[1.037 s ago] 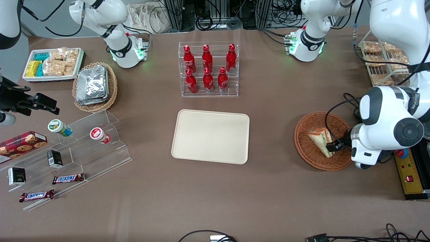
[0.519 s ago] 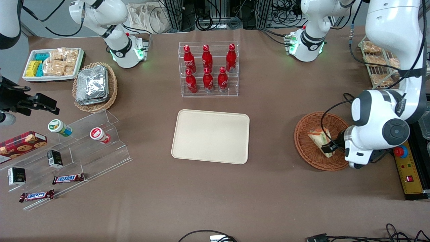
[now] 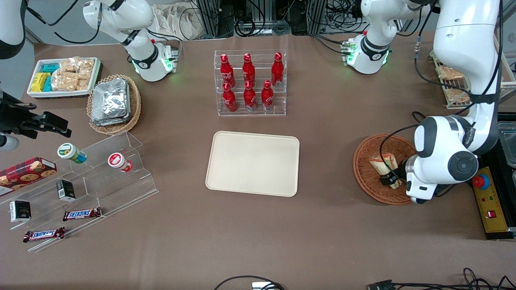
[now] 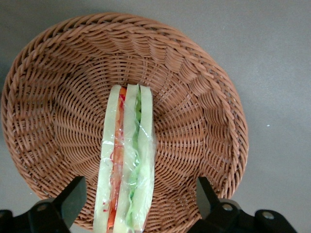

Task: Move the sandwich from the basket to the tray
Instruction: 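Lower the open left gripper onto the sandwich and close it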

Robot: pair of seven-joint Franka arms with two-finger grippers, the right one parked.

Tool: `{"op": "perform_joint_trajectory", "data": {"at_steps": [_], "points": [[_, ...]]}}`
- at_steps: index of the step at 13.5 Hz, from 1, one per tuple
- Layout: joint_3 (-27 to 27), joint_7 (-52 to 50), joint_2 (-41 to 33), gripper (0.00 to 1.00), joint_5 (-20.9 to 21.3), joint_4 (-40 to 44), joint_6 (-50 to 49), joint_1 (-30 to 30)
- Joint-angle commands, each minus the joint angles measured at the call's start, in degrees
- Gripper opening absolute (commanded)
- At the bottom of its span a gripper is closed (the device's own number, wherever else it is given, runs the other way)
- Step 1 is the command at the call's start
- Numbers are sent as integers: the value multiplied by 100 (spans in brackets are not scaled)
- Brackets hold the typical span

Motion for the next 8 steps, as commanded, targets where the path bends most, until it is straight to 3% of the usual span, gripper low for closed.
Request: {"op": "perform_joint_trajectory", "data": {"at_steps": [1, 8], "points": [[22, -57, 22, 100, -79, -127, 182, -7], [22, -48, -31, 100, -79, -585, 595, 2]]}}
